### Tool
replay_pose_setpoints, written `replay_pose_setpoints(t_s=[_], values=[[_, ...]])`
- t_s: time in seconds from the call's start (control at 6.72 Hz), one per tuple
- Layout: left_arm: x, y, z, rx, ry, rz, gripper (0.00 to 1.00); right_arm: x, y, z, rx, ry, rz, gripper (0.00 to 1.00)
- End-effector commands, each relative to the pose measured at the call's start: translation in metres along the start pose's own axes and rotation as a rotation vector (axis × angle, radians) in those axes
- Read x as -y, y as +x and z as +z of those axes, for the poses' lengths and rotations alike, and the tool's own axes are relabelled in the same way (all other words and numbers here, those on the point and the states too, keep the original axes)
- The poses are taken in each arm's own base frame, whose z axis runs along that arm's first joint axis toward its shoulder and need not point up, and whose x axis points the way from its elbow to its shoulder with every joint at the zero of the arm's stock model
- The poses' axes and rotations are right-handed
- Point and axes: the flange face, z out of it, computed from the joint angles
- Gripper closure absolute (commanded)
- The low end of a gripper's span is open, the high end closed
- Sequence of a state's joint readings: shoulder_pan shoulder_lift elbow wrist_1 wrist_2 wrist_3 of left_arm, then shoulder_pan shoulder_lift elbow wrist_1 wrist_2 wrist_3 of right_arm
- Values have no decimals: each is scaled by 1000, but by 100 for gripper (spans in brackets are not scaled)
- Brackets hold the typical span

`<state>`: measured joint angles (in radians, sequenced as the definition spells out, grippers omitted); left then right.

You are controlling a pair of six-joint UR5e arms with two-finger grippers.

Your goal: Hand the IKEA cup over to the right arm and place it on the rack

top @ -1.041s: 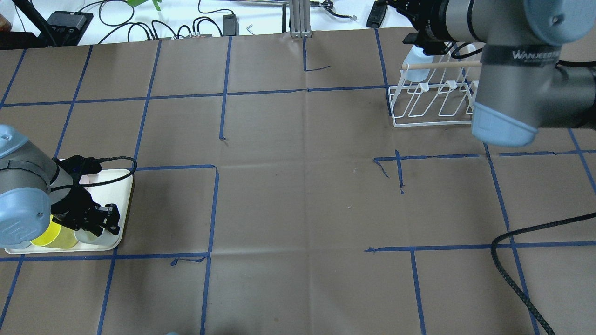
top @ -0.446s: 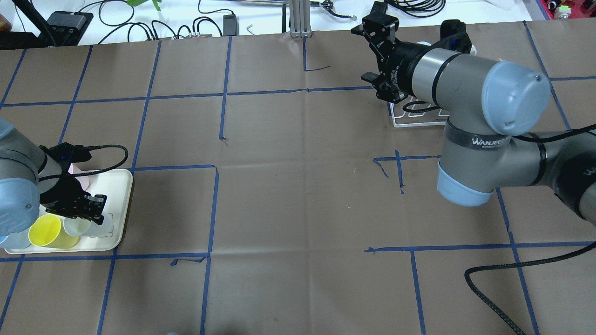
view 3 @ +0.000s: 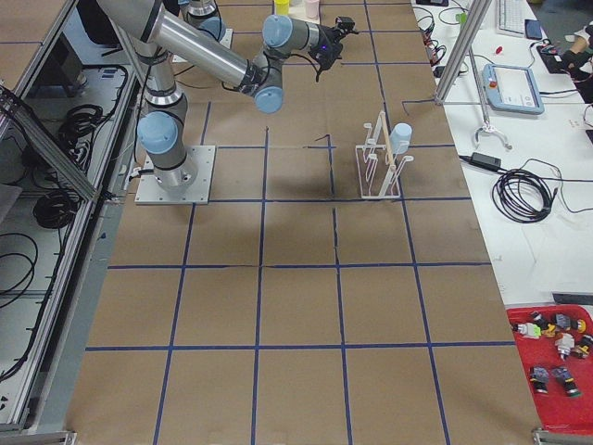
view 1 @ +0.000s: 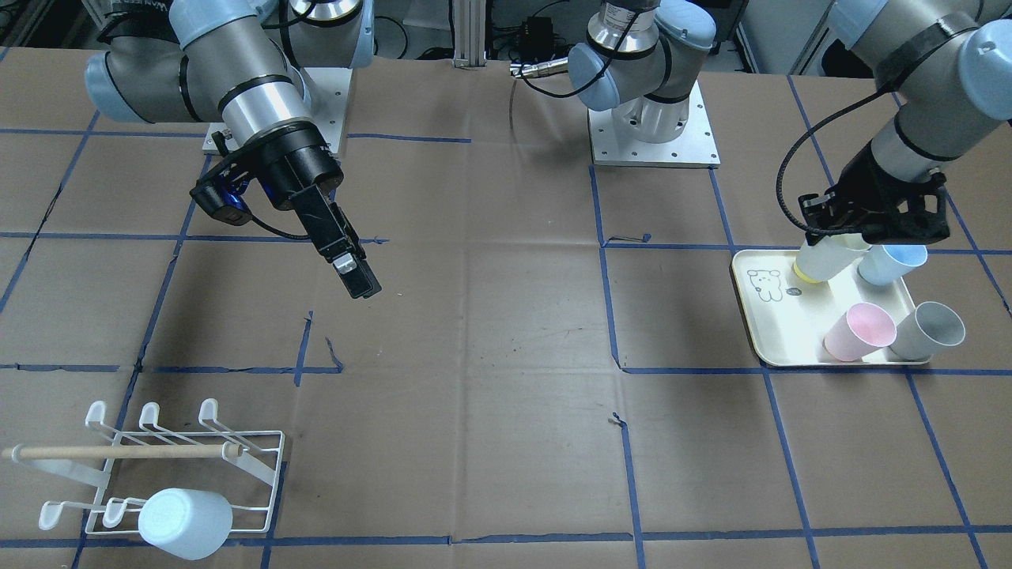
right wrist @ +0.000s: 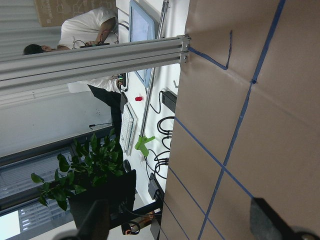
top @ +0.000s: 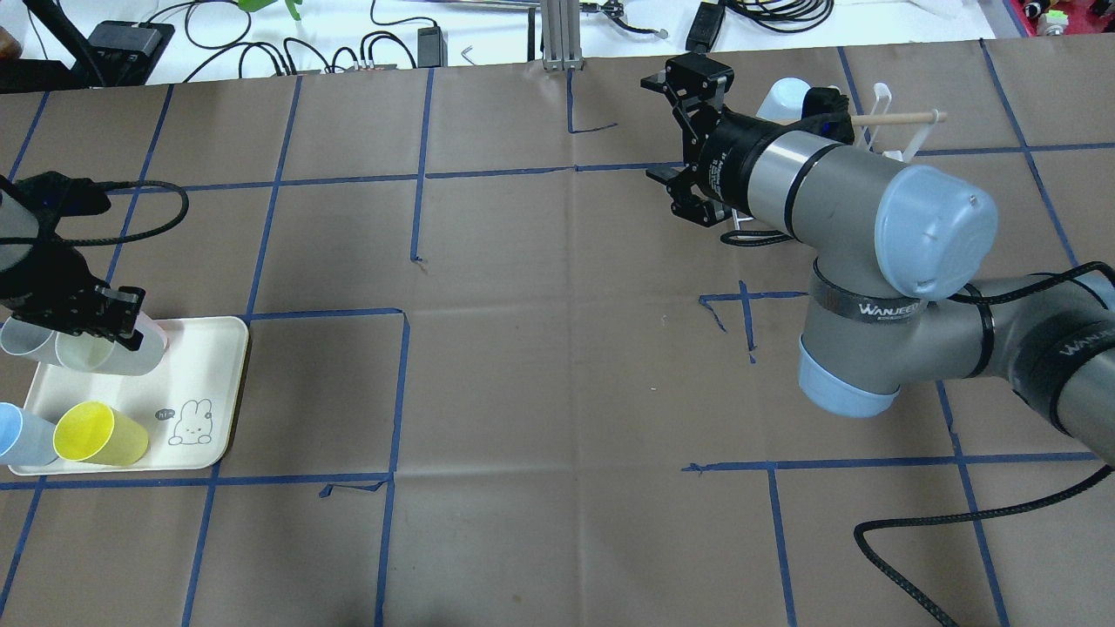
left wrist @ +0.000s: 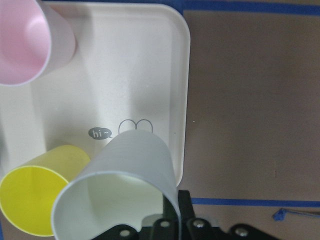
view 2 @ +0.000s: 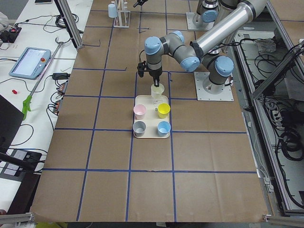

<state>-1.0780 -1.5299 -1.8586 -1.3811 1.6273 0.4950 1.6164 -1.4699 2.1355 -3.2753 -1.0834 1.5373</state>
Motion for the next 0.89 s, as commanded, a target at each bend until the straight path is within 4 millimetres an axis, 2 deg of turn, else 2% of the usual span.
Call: replay_pose_setpoints(t_s=[0.0,0.15,0.45,0.74], values=[[45,3,-67,18,48,56,100,-5,1,0,16,-7,43,0],[60,14,-85,-98,153,87,100,-5,4,0,10,-7,44,0],[76,41,-113,-341,404,135,100,-5,5,0,4,-3,40,0],[90,80,-125,-548,597,239,100,1,3,-1,6,10,-65,0]])
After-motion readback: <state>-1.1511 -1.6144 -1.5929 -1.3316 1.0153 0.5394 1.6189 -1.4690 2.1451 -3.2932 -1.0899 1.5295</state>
